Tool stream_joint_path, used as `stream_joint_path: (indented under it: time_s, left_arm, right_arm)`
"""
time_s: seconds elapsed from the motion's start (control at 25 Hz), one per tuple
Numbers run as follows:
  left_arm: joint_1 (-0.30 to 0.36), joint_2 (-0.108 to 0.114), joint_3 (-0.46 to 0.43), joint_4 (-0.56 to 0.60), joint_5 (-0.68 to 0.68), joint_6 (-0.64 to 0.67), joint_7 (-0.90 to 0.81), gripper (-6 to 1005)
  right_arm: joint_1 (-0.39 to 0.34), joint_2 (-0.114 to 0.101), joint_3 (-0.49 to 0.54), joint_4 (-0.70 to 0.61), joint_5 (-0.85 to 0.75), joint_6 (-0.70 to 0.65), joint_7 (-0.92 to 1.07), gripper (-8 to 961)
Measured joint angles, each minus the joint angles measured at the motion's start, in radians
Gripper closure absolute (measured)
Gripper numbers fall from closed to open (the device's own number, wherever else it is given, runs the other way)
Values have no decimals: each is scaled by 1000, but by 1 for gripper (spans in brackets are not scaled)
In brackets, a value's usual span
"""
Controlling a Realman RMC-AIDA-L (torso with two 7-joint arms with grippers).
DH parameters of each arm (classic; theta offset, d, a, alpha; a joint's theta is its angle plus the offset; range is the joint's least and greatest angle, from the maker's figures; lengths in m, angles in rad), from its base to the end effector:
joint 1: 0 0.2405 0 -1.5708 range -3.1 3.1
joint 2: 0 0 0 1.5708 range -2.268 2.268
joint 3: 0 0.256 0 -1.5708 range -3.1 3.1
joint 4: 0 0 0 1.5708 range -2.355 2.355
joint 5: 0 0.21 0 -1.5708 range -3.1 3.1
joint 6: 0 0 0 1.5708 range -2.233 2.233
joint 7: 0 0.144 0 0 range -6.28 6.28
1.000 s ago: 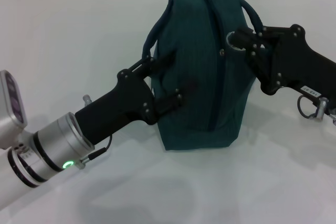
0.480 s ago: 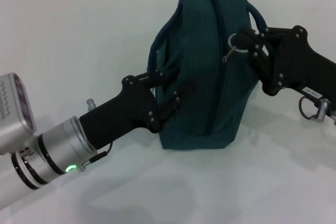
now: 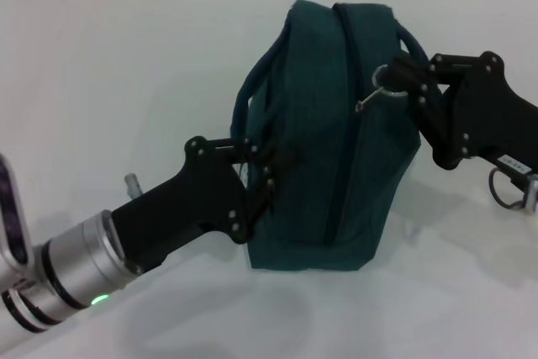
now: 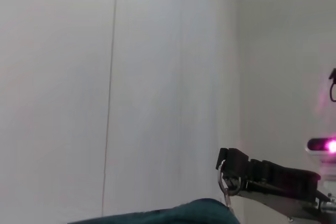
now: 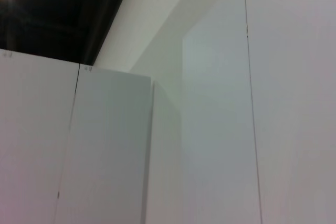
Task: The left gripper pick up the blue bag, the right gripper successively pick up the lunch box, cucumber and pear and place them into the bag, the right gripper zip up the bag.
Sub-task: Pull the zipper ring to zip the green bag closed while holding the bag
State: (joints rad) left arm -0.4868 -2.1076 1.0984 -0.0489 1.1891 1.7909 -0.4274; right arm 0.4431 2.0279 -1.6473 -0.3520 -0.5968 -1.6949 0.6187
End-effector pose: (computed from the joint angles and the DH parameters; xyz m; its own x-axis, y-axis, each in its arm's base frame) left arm -0.2424 0.2393 -0.0657 0.5283 -0.0977 0.8434 0.3156 -0.8996 -0.3018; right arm 0.2103 0.2886 -0.0181 0.4639 0.2311 -0.8552 -0.2113 -0.9087 -0.3601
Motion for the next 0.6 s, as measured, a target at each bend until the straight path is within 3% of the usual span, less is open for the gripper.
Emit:
stream_joint_path:
  time_s: [0.32,0.6]
  left_arm:
    - [18,9,1,13,9,4,22,944]
    - [87,9,15,79,38,5,65,944]
  right_arm:
    - [-1,0,-4,1,-1,1,3,930]
    - [-1,0,1,10,31,35,27,930]
